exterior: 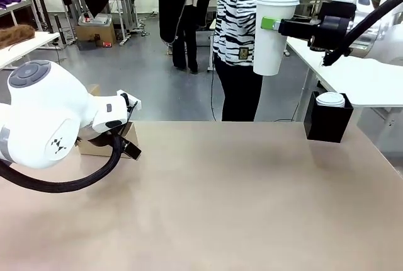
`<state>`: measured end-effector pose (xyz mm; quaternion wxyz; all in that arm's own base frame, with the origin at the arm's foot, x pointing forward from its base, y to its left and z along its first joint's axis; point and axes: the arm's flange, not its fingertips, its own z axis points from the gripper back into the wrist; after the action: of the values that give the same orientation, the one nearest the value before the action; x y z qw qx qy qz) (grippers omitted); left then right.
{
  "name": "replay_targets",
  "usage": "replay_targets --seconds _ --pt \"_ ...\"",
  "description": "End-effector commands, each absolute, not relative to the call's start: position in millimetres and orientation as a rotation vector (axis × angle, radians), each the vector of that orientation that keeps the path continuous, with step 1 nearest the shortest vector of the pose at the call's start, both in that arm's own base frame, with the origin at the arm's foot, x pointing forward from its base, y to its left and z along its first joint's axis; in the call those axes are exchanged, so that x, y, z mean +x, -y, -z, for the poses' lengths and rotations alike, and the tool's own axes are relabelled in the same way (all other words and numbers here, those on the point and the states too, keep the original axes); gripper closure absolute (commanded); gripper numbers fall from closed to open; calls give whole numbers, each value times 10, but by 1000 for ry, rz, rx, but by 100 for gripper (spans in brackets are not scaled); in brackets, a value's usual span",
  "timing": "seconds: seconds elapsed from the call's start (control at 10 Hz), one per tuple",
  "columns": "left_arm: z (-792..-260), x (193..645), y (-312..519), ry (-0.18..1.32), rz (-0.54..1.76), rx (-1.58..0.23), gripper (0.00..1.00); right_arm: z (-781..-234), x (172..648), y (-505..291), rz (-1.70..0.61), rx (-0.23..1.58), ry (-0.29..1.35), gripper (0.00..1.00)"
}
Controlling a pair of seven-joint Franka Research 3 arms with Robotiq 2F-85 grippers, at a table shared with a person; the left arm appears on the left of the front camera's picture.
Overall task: Pour a drink into a cup and package it in a carrier.
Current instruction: Position the Cup Carrier in the center of the table.
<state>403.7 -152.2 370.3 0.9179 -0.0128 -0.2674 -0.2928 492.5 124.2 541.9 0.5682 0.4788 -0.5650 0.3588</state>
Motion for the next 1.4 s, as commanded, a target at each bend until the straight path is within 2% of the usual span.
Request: replay_targets --seconds 0.0,0.2,0.3,0.7,0.9,1.1,1.3 --pt "-3705 4035 1515 550 601 -29 0 -5471 4950 -1272 -856 1124 1351 12" --pt "-3703 4037 1522 550 602 -26 0 -5471 4950 -1272 -856 1124 1351 12" --pt "-3864 4084 1528 576 614 -26 0 -5471 4950 -1272 -856 1124 1351 12" --pt "-5020 3899 1574 438 491 9 0 -5471 4950 -1272 -856 1124 1351 12" --pt "-5598 3953 1491 444 410 44 0 -5471 4950 -1272 -856 1124 1351 12" --pt "-6002 4253 1284 417 342 30 0 -5471 4950 -1272 -856 1124 1351 12" --pt "-5971 4720 1038 379 267 26 0 -5471 4950 -1272 -856 1124 1351 12"
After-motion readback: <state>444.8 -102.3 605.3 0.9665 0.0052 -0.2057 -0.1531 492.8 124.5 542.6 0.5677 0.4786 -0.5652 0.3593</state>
